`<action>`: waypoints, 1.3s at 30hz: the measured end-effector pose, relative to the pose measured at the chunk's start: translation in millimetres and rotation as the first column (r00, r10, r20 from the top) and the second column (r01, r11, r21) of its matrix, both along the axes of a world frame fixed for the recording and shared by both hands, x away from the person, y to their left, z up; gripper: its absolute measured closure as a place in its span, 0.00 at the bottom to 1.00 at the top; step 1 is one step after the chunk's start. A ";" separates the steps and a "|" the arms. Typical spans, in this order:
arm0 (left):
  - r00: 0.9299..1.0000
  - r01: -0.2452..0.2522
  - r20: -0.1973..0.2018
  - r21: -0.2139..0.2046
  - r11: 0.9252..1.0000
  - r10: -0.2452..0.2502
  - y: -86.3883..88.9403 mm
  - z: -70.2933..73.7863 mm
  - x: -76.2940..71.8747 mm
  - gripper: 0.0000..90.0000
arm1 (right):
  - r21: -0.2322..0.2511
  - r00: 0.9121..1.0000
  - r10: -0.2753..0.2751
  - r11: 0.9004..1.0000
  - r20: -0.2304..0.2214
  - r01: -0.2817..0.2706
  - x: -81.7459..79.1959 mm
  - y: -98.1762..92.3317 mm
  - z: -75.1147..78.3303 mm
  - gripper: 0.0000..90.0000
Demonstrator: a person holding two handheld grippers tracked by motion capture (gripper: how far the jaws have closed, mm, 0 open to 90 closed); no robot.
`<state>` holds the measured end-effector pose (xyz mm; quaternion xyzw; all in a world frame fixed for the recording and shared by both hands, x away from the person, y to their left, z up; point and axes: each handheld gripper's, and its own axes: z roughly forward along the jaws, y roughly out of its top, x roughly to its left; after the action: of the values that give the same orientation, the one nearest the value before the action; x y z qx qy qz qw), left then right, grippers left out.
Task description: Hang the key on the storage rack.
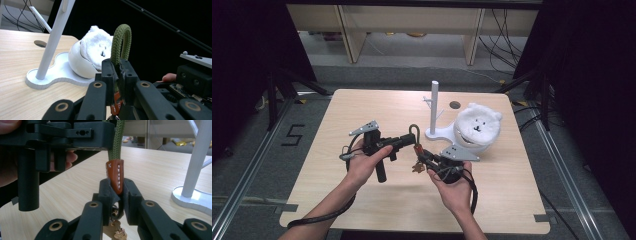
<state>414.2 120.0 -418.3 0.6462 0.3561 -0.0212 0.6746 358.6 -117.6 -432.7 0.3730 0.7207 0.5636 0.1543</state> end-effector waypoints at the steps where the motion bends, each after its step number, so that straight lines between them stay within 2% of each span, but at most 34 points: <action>1: 1.000 0.001 0.008 0.003 1.000 -0.001 -0.1 0.9 -0.6 0.93 | 0.014 1.000 -0.006 1.000 -0.010 0.006 -1.3 0.7 0.3 0.88; 3: 1.000 0.000 0.020 0.011 1.000 -0.001 -0.3 2.0 -0.7 0.93 | 0.001 1.000 -0.014 1.000 0.000 0.014 -1.7 0.6 1.0 0.88; 5: 1.000 -0.001 0.026 0.022 1.000 0.001 -0.4 3.0 -1.0 0.93 | 0.012 1.000 -0.014 1.000 -0.014 0.015 -2.6 1.6 1.1 0.87; 8: 0.999 0.002 0.047 0.032 0.999 -0.004 -2.3 5.5 -0.7 0.93 | 0.011 1.000 -0.019 1.000 0.004 0.019 -1.2 0.5 1.2 0.86; 9: 0.997 -0.013 0.075 0.068 0.998 0.007 -3.8 7.5 -0.3 0.93 | 0.005 1.000 -0.025 1.000 0.010 0.025 -1.3 0.5 1.3 0.84; 11: 0.996 -0.026 0.089 0.090 0.996 0.018 -4.2 8.3 1.6 0.93 | -0.018 0.999 -0.028 0.999 0.036 0.029 -1.5 -1.8 1.9 0.82; 14: 0.995 -0.033 0.093 0.093 0.995 0.024 -3.9 8.4 5.0 0.93 | -0.013 0.999 -0.030 0.999 0.038 0.031 -2.1 -4.0 2.0 0.81; 15: 0.994 -0.044 0.102 0.105 0.993 0.033 -3.1 9.0 8.3 0.93 | -0.003 0.998 -0.060 0.998 0.002 0.060 -5.4 -5.5 2.7 0.81; 16: 0.994 -0.044 0.102 0.105 0.993 0.033 -3.1 9.0 8.3 0.93 | -0.003 0.998 -0.060 0.998 0.002 0.060 -5.4 -5.5 2.7 0.81; 17: 0.994 -0.049 0.104 0.107 0.993 0.038 -2.9 9.4 9.6 0.93 | -0.013 0.999 -0.045 0.999 0.029 0.046 -3.1 -7.9 2.0 0.81; 19: 0.991 -0.057 0.125 0.127 0.990 0.041 -2.1 10.8 14.0 0.93 | -0.016 0.998 -0.062 0.998 0.025 0.063 -4.5 -12.6 2.7 0.81; 21: 0.991 -0.063 0.129 0.132 0.989 0.046 -2.1 11.3 15.4 0.93 | -0.012 0.997 -0.068 0.998 0.025 0.069 -4.9 -14.2 2.5 0.81; 25: 0.988 -0.075 0.147 0.154 0.985 0.052 -2.8 13.3 21.2 0.93 | -0.034 0.995 -0.086 0.996 0.047 0.088 -5.9 -24.0 2.6 0.80; 27: 0.987 -0.078 0.151 0.159 0.984 0.053 -3.7 13.5 23.7 0.93 | -0.029 0.994 -0.104 0.994 0.034 0.105 -7.6 -27.2 1.7 0.80; 28: 0.987 -0.078 0.155 0.163 0.984 0.053 -4.1 13.7 24.9 0.93 | -0.038 0.994 -0.103 0.994 0.046 0.105 -7.5 -29.7 1.0 0.80; 31: 0.985 -0.082 0.163 0.169 0.982 0.054 -5.3 14.0 28.2 0.93 | -0.049 0.992 -0.115 0.992 0.043 0.117 -8.8 -36.2 -1.7 0.80; 32: 0.985 -0.083 0.164 0.169 0.982 0.055 -5.8 14.1 29.3 0.93 | -0.050 0.992 -0.122 0.991 0.029 0.123 -10.6 -37.3 -1.8 0.80; 33: 0.985 -0.084 0.165 0.169 0.982 0.056 -6.4 14.3 30.4 0.93 | -0.054 0.992 -0.115 0.992 0.044 0.118 -9.7 -39.3 -3.2 0.80; 35: 0.985 -0.084 0.166 0.173 0.981 0.056 -6.7 14.6 31.3 0.93 | -0.067 0.990 -0.137 0.988 0.031 0.139 -12.1 -42.8 -4.4 0.80; 37: 0.984 -0.085 0.171 0.174 0.981 0.055 -8.2 15.7 34.3 0.93 | -0.050 0.990 -0.140 0.989 0.025 0.141 -12.8 -45.8 -6.9 0.80; 39: 0.983 -0.086 0.174 0.173 0.981 0.055 -8.9 17.0 36.4 0.93 | -0.063 0.988 -0.149 0.987 0.029 0.151 -13.6 -50.2 -8.0 0.80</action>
<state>450.5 111.1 -401.3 0.6908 0.3211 0.0897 0.6416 344.9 -167.8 -440.7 0.4141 0.7065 0.5313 0.2171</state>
